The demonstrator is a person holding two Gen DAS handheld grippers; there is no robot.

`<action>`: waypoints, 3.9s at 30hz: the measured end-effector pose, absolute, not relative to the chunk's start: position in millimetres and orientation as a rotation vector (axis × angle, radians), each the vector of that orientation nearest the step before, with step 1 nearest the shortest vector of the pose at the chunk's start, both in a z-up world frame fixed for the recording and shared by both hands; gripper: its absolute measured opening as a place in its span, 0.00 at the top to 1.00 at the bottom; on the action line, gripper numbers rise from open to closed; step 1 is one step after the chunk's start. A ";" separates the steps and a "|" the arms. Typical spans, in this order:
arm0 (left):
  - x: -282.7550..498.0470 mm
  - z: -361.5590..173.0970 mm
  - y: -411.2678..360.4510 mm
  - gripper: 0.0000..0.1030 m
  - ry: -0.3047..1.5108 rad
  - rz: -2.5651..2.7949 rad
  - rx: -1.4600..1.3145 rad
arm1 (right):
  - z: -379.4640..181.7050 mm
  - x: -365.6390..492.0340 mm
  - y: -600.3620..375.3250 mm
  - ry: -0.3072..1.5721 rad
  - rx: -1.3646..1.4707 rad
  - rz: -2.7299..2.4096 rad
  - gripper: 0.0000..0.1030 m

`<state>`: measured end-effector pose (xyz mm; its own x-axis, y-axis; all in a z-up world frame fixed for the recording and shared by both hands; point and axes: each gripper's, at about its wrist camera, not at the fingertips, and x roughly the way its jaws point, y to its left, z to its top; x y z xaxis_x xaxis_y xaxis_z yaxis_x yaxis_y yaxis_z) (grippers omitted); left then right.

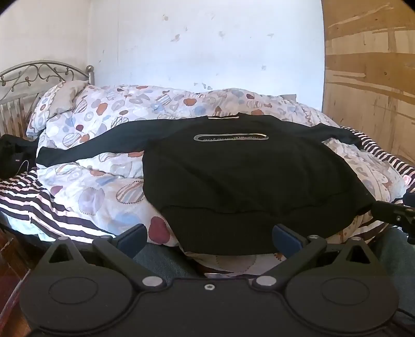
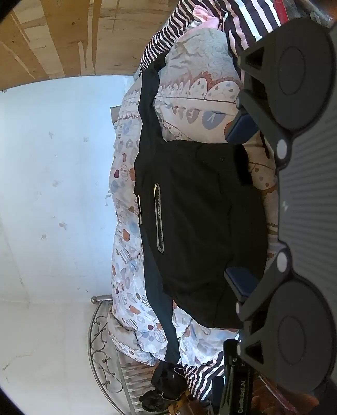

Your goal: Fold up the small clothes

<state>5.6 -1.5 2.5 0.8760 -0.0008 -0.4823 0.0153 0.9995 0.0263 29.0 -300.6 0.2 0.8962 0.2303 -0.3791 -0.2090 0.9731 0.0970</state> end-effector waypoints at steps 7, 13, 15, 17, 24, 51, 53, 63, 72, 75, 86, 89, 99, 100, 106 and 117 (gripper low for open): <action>-1.3 2.0 -1.8 0.01 0.493 -0.013 0.033 | 0.1 28.5 -300.5 0.396 0.047 0.225 0.00; -2.4 2.4 -2.1 0.01 0.493 -0.013 0.034 | 0.0 28.3 -300.3 0.399 0.049 0.225 0.00; -3.0 2.9 -2.6 0.01 0.494 -0.013 0.035 | -0.2 28.3 -300.5 0.399 0.049 0.225 0.00; -1.6 1.4 -1.3 0.01 0.493 -0.014 0.032 | -0.3 28.4 -300.5 0.400 0.049 0.224 0.00; -1.5 1.5 -1.6 0.01 0.494 -0.013 0.032 | -0.5 28.1 -300.6 0.399 0.049 0.225 0.00; -1.4 1.4 -1.9 0.01 0.494 -0.013 0.034 | -0.8 27.1 -301.1 0.398 0.051 0.225 0.00; -1.4 1.4 -2.1 0.01 0.494 -0.012 0.034 | -0.8 27.1 -300.9 0.398 0.051 0.225 0.00; -1.4 1.4 -2.3 0.01 0.494 -0.013 0.034 | -0.1 26.4 -300.8 0.398 0.052 0.225 0.00; -1.3 1.4 -2.2 0.01 0.494 -0.012 0.035 | 0.2 26.3 -301.2 0.398 0.053 0.225 0.00; -1.3 1.3 -2.3 0.01 0.494 -0.012 0.035 | 0.0 26.3 -301.3 0.398 0.053 0.225 0.00; -1.4 1.2 -2.4 0.01 0.494 -0.012 0.036 | -1.6 27.2 -301.3 0.399 0.055 0.225 0.00; -1.3 1.1 -2.3 0.01 0.494 -0.012 0.036 | -1.2 27.4 -301.2 0.401 0.056 0.226 0.00; 7.8 2.4 -4.8 0.01 0.525 -0.017 0.052 | 1.6 33.1 -305.6 0.424 0.069 0.243 0.00; 9.8 2.6 -4.9 0.01 0.530 -0.020 0.053 | 2.3 35.2 -306.0 0.425 0.069 0.243 0.00; 30.0 1.7 -7.5 0.01 0.580 -0.008 0.072 | 8.6 49.1 -307.6 0.434 0.073 0.249 0.00; 78.4 8.9 -14.7 0.01 0.654 -0.010 0.079 | 19.6 95.5 -306.0 0.458 0.071 0.243 0.00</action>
<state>78.4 -14.7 8.9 0.7935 0.0156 -0.6083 0.0344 0.9969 0.0704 95.5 -306.0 19.6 0.8686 0.2475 -0.4292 -0.2158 0.9688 0.1218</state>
